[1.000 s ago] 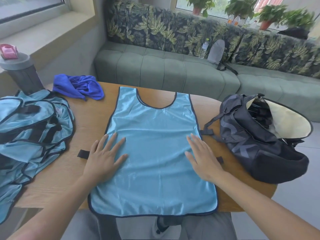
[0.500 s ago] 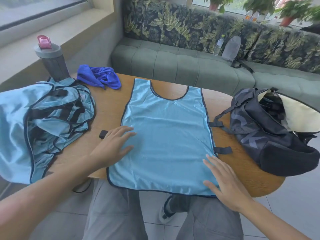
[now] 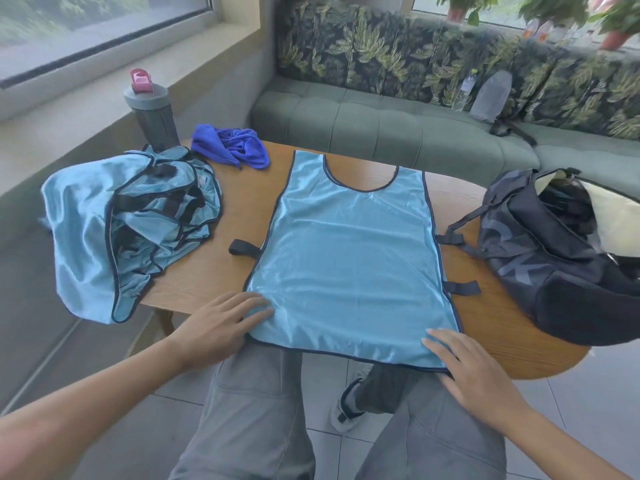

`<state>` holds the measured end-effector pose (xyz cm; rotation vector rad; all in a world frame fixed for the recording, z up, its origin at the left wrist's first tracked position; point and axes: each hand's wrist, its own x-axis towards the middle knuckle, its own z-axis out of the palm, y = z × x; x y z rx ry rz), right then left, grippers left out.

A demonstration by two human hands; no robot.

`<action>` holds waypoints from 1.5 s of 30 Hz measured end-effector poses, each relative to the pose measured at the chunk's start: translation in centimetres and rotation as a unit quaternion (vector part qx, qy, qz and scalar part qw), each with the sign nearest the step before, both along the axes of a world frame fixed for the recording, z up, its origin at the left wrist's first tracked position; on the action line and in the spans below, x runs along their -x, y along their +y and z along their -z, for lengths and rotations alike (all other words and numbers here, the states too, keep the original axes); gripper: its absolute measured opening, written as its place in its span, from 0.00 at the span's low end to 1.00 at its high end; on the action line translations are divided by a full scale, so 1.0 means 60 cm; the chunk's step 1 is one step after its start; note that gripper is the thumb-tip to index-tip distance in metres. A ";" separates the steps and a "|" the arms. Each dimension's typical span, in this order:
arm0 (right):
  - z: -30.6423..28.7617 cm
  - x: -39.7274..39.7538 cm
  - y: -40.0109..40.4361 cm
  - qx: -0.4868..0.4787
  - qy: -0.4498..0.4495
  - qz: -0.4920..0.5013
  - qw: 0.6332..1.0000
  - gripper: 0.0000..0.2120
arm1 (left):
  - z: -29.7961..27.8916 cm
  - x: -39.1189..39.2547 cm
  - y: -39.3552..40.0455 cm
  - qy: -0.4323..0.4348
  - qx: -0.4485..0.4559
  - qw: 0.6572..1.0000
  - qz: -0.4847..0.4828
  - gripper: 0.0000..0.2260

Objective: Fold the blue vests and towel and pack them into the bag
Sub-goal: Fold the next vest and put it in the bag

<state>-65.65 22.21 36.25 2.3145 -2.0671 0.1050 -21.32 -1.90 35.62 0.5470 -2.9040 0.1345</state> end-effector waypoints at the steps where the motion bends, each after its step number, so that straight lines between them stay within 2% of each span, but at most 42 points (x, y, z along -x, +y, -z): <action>1: 0.004 -0.004 -0.002 0.014 0.001 0.010 1.000 0.35 | 0.003 0.011 0.005 0.021 0.014 1.000 -0.001 0.25; 4: 0.012 -0.013 0.001 0.061 -0.012 0.037 0.997 0.35 | 0.006 0.025 0.016 0.059 0.040 0.997 -0.003 0.21; 9: 0.010 -0.026 0.019 0.137 -0.056 0.040 0.988 0.22 | -0.009 0.015 0.025 0.073 0.051 0.996 -0.008 0.16; 13: -0.004 -0.017 0.028 0.146 -0.113 0.095 0.978 0.20 | -0.015 0.021 0.027 0.094 -0.040 0.993 -0.067 0.13; 15: -0.012 -0.014 0.032 0.144 -0.152 0.142 0.967 0.23 | -0.028 0.024 0.034 0.137 -0.136 0.972 -0.135 0.14; 18: -0.025 -0.022 0.031 0.150 -0.223 0.201 0.942 0.25 | -0.052 0.041 0.048 0.216 -0.274 0.912 -0.214 0.12; 21: -0.049 -0.043 0.023 0.172 -0.290 0.230 0.913 0.18 | -0.073 0.065 0.053 0.256 -0.326 0.874 -0.254 0.07; 26: -0.073 -0.057 -0.003 0.183 -0.301 0.240 0.904 0.08 | -0.079 0.084 0.030 0.203 -0.365 0.870 -0.261 0.06; 28: -0.078 -0.052 -0.013 0.181 -0.307 0.247 0.901 0.07 | -0.083 0.083 0.014 0.177 -0.383 0.875 -0.238 0.05; 33: -0.090 -0.023 -0.025 0.168 -0.366 0.307 0.862 0.09 | -0.106 0.075 -0.009 0.175 -0.404 0.869 -0.225 0.09; 35: -0.106 -0.018 -0.023 0.147 -0.346 0.321 0.869 0.07 | -0.118 0.070 -0.017 0.156 -0.399 0.874 -0.231 0.09; 37: -0.125 -0.016 -0.024 0.109 -0.299 0.322 0.892 0.07 | -0.135 0.065 -0.028 0.129 -0.379 0.884 -0.243 0.11; 39: -0.147 -0.015 -0.030 0.074 -0.279 0.325 0.901 0.07 | -0.157 0.063 -0.038 0.113 -0.380 0.881 -0.260 0.10; 41: -0.171 -0.009 -0.044 0.044 -0.290 0.333 0.896 0.05 | -0.177 0.064 -0.047 0.123 -0.431 0.852 -0.270 0.06; 43: -0.193 -0.001 -0.056 0.028 -0.342 0.345 0.873 0.02 | -0.198 0.071 -0.047 0.159 -0.521 0.788 -0.285 0.05; 45: -0.213 0.001 -0.069 0.034 -0.443 0.353 0.823 0.02 | -0.212 0.078 -0.047 0.214 -0.587 0.722 -0.296 0.07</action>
